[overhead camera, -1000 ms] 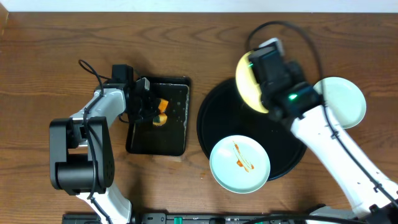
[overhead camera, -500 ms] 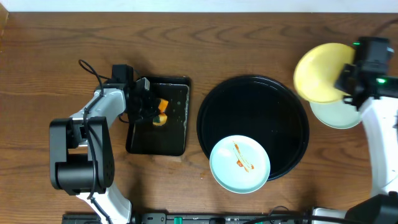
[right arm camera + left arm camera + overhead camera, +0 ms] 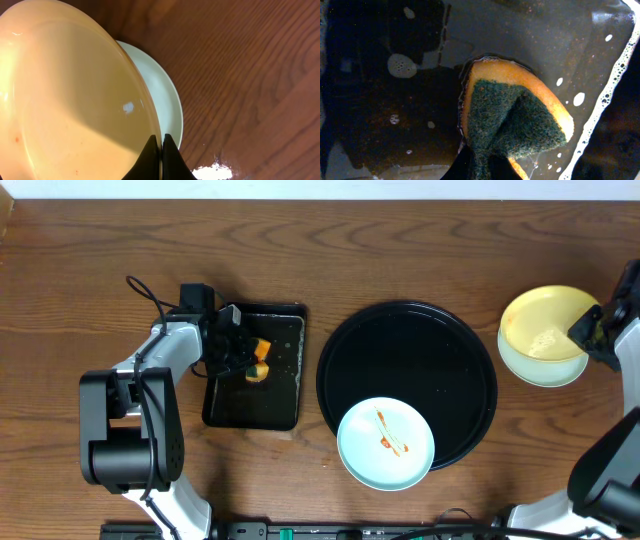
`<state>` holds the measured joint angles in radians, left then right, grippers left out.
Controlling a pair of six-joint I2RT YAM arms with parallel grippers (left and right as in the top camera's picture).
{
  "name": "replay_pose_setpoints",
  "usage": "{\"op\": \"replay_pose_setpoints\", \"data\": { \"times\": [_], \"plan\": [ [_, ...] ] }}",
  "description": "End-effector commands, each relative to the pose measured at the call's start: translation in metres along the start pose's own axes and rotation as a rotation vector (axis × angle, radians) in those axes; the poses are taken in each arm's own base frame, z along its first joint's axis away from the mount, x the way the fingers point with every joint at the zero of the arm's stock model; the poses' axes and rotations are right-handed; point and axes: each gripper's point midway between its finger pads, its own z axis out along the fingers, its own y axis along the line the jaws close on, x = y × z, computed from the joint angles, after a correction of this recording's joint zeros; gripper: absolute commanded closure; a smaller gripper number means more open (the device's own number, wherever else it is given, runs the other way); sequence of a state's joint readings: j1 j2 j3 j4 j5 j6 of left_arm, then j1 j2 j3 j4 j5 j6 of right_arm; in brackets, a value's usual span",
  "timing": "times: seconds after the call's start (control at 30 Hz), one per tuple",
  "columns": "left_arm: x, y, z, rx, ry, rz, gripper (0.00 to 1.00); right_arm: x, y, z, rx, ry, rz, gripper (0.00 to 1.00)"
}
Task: Clean dirty plates on tray and stack at the side
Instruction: 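Carry the yellow plate right and stack it on the green plate, then move the right gripper to the remaining pale green plate and grasp its rim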
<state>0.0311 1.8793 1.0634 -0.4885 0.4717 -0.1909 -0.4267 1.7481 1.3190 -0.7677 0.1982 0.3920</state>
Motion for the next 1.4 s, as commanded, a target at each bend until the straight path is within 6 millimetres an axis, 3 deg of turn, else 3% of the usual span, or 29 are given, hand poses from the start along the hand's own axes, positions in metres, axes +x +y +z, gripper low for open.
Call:
{"op": "replay_pose_setpoints", "data": {
  "times": [0.0,0.17,0.27,0.4,0.5,0.7,0.9,1.2,1.37],
  "plan": [
    [0.007,0.015,0.006,-0.053,0.013,-0.031,0.93,0.001,-0.007,0.016,-0.007,0.036,0.063,0.99],
    [0.007,0.015,0.006,-0.053,0.013,-0.031,0.93,0.003,-0.008,0.021,-0.010,0.050,0.068,0.96],
    [0.007,0.015,0.006,-0.053,0.013,-0.031,0.93,0.006,-0.004,0.017,-0.038,0.067,0.067,0.73],
    [0.007,0.015,0.006,-0.053,0.012,-0.031,0.92,0.017,0.005,0.008,-0.104,0.116,0.059,0.70],
    [0.007,0.015,0.006,-0.053,0.012,-0.031,0.92,0.031,0.029,-0.007,-0.251,0.177,-0.026,0.70],
    [0.007,0.015,0.006,-0.053,0.012,-0.031,0.93,0.091,0.072,-0.052,-0.527,0.374,-0.258,0.66],
    [0.007,0.015,0.006,-0.053,0.012,-0.031,0.93,0.160,0.080,-0.075,-0.521,0.578,-0.462,0.56],
    [0.007,0.015,0.006,-0.053,0.012,-0.031,0.92,0.267,0.084,-0.074,-0.515,0.800,-0.641,0.56],
    [0.007,0.015,0.006,-0.053,0.012,-0.031,0.93,0.303,0.080,-0.064,-0.501,0.840,-0.680,0.56]
  ]
}}
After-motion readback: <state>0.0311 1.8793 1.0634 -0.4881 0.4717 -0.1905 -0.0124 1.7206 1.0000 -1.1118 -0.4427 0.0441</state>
